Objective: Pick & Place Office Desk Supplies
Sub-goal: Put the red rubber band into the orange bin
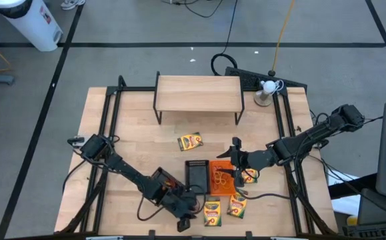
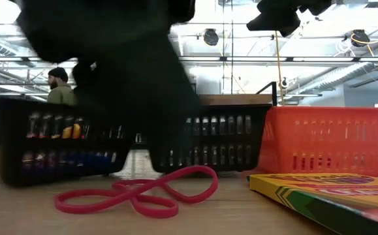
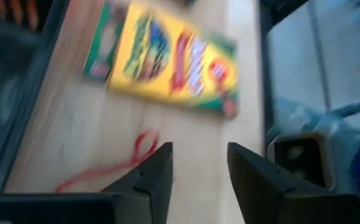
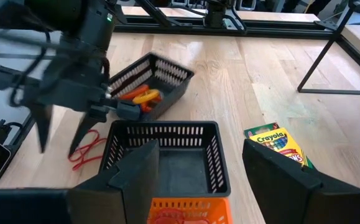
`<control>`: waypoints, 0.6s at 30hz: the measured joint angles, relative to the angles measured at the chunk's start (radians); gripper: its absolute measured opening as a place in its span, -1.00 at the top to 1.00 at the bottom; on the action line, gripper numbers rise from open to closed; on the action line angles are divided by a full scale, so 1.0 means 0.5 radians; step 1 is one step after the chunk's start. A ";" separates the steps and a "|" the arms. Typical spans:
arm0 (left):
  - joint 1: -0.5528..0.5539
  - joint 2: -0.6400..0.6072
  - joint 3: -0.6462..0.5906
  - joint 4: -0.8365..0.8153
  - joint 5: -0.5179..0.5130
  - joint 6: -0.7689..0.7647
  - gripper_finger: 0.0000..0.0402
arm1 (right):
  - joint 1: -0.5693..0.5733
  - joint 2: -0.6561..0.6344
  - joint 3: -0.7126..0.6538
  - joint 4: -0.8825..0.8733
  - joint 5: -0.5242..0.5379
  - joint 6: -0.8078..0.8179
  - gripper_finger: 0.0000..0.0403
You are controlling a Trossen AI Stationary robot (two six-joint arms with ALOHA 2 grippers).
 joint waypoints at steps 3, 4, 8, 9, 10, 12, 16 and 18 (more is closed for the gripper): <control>-0.023 0.000 0.000 0.204 -0.066 0.078 0.20 | -0.001 0.000 0.000 0.000 0.000 0.000 -0.10; -0.034 0.000 0.000 0.261 -0.079 0.098 0.20 | 0.000 0.000 0.000 0.000 0.000 0.000 -0.10; -0.073 -0.018 0.000 0.319 -0.079 0.118 0.25 | 0.000 0.000 0.000 0.000 0.000 0.000 -0.10; -0.080 -0.023 0.005 0.322 -0.077 0.116 0.26 | 0.000 0.000 0.000 0.000 0.000 0.000 -0.10; -0.089 -0.025 0.023 0.321 -0.077 0.116 0.28 | 0.000 0.000 0.000 0.001 0.000 -0.001 -0.10; -0.122 -0.024 0.087 0.318 -0.086 0.137 0.32 | -0.001 0.001 0.000 0.000 0.000 -0.016 -0.10; -0.234 -0.029 0.232 0.268 -0.247 0.311 0.36 | 0.000 0.001 -0.010 0.022 0.000 -0.044 -0.10; -0.308 -0.028 0.271 0.194 -0.419 0.395 0.37 | 0.000 0.001 -0.020 0.024 0.000 -0.043 -0.10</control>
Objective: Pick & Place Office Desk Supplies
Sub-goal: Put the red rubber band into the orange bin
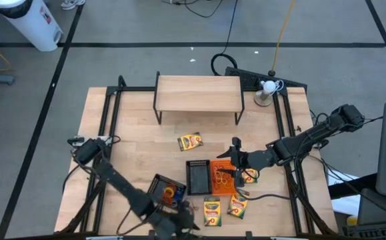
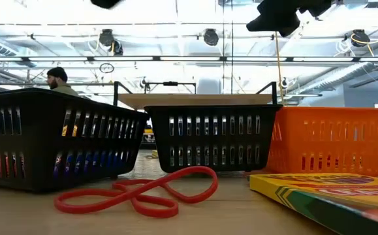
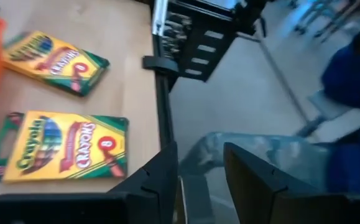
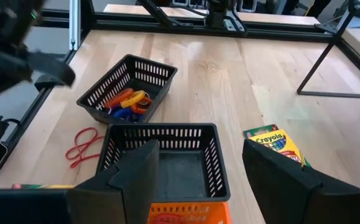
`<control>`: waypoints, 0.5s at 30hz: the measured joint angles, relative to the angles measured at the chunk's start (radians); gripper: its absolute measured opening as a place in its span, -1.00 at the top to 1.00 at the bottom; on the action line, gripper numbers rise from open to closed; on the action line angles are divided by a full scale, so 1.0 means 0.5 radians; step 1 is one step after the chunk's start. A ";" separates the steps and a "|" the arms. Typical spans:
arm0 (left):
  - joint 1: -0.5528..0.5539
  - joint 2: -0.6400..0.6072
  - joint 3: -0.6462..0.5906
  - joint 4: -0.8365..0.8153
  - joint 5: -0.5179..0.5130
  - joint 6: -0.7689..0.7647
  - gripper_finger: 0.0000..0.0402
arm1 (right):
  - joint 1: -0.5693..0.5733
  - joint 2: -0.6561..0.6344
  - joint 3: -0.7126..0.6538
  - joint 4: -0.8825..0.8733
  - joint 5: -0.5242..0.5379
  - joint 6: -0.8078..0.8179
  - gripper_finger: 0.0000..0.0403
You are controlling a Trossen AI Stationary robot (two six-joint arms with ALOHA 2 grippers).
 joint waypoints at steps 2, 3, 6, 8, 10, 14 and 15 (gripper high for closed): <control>-0.066 0.009 0.010 -0.018 -0.161 0.019 0.37 | 0.000 0.000 -0.013 0.012 -0.001 0.002 -0.10; -0.094 0.018 0.014 -0.012 -0.242 0.001 0.37 | 0.000 0.000 -0.020 0.031 -0.001 0.003 -0.10; -0.193 0.059 0.014 -0.011 -0.527 -0.017 0.37 | 0.000 0.001 -0.045 0.131 -0.006 0.001 -0.10; -0.248 0.112 0.014 -0.003 -0.677 -0.069 0.37 | 0.000 0.001 -0.054 0.184 -0.007 0.005 -0.10; -0.291 0.183 0.014 0.020 -0.783 -0.154 0.37 | 0.005 0.001 -0.067 0.240 -0.028 0.007 -0.10; -0.342 0.338 0.013 0.064 -0.870 -0.334 0.37 | 0.042 0.001 -0.092 0.356 -0.058 0.008 -0.10; -0.344 0.370 0.013 0.072 -0.887 -0.368 0.37 | 0.055 0.001 -0.094 0.375 -0.058 0.007 -0.10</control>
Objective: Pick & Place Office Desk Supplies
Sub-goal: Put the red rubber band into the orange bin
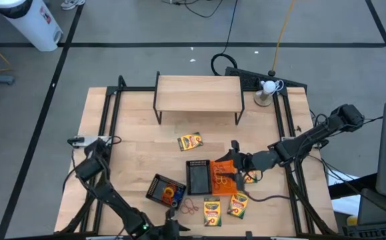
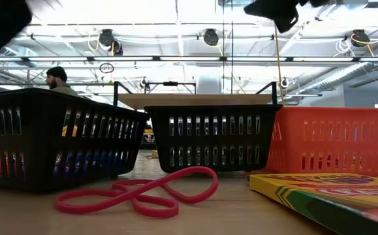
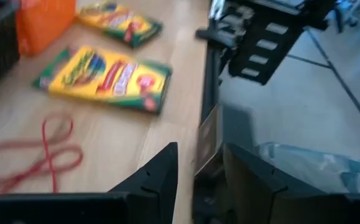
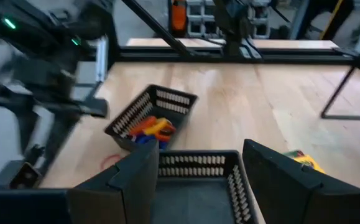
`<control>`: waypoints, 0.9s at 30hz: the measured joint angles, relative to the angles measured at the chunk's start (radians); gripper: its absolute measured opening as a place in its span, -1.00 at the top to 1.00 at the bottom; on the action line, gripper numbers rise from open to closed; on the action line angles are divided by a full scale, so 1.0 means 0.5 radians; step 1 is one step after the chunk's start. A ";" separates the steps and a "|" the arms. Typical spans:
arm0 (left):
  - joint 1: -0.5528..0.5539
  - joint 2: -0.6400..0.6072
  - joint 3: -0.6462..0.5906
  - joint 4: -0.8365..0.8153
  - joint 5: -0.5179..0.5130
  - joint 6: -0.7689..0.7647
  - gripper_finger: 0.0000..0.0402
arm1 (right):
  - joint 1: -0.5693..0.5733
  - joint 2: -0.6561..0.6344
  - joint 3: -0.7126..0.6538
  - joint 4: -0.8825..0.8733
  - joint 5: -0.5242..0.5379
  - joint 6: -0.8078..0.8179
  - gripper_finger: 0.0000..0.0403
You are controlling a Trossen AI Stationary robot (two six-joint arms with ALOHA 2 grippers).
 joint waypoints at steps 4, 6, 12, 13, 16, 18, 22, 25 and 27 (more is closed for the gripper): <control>0.019 0.052 0.000 -0.012 -0.007 -0.093 0.37 | 0.051 0.000 -0.002 0.063 0.001 0.000 -0.10; 0.042 0.052 0.000 -0.020 0.000 -0.096 0.37 | 0.070 0.000 -0.002 0.082 0.001 -0.008 -0.10; 0.121 0.051 0.000 -0.065 0.003 -0.092 0.37 | 0.089 0.000 -0.002 0.094 0.003 -0.055 -0.10; 0.139 0.051 0.000 -0.103 0.003 -0.127 0.37 | 0.089 0.000 -0.002 0.094 0.003 -0.061 -0.10; 0.206 0.051 0.000 -0.254 0.013 -0.246 0.37 | 0.086 0.000 -0.002 0.094 0.004 -0.095 -0.10; 0.248 0.051 0.000 -0.355 0.032 -0.317 0.37 | 0.077 0.000 -0.002 0.095 0.003 -0.119 -0.10; 0.317 0.029 0.000 -0.474 0.172 -0.360 0.37 | 0.062 0.000 -0.002 0.094 0.006 -0.128 -0.10; 0.356 -0.016 0.000 -0.491 0.310 -0.288 0.37 | 0.062 0.000 -0.002 0.080 0.006 -0.156 -0.10; 0.375 -0.066 -0.002 -0.495 0.369 -0.212 0.37 | 0.062 0.000 -0.002 0.078 0.005 -0.168 -0.10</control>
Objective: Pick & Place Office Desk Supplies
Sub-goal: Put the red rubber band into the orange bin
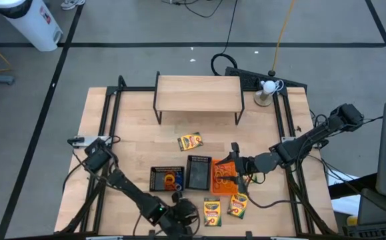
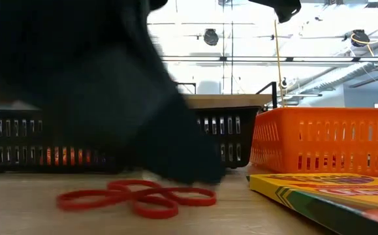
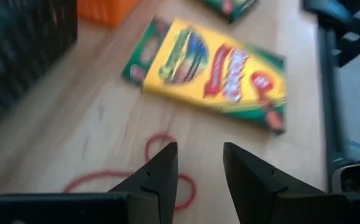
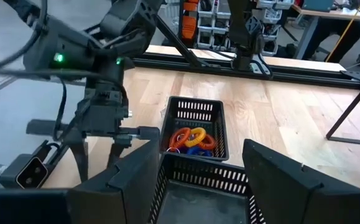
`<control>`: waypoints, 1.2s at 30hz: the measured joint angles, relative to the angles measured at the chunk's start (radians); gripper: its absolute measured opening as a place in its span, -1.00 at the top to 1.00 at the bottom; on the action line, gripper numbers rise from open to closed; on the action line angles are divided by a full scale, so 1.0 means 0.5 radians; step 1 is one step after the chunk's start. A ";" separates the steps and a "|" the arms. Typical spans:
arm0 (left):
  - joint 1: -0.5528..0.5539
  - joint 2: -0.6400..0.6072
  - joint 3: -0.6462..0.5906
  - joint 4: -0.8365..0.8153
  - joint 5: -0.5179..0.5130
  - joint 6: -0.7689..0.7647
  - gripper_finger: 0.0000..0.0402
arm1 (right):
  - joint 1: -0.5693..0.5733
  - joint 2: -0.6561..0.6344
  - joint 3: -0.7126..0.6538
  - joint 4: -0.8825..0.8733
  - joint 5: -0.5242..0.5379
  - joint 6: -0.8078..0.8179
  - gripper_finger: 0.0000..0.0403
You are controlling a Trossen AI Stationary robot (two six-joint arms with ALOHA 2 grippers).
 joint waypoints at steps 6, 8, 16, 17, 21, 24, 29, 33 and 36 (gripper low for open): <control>0.023 -0.206 0.002 -0.158 0.029 0.113 0.37 | 0.000 -0.001 0.000 -0.025 0.000 -0.004 -0.10; 0.013 -0.263 0.002 -0.286 0.000 0.110 0.37 | 0.001 -0.001 0.000 -0.046 0.000 0.016 -0.10; -0.058 -0.267 -0.001 -0.589 -0.002 -0.055 0.37 | 0.001 -0.001 0.000 -0.136 -0.002 0.168 -0.10; -0.063 -0.268 -0.009 -0.570 -0.008 -0.042 0.37 | 0.001 -0.001 0.000 -0.132 -0.002 0.169 -0.10; -0.072 -0.269 -0.073 -0.524 -0.017 -0.029 0.37 | 0.002 -0.002 0.000 -0.130 -0.002 0.214 -0.10; -0.073 -0.269 -0.167 -0.441 -0.013 -0.054 0.37 | 0.002 0.001 0.000 -0.131 -0.002 0.221 -0.10; -0.060 -0.268 -0.323 -0.248 0.007 -0.022 0.37 | 0.002 0.004 0.000 -0.117 -0.002 0.222 -0.10; -0.023 -0.269 -0.441 -0.070 0.111 0.007 0.37 | 0.002 0.004 0.000 -0.118 -0.004 0.253 -0.10; -0.009 -0.272 -0.473 0.014 0.146 0.060 0.37 | 0.003 0.005 0.000 -0.119 -0.005 0.259 -0.10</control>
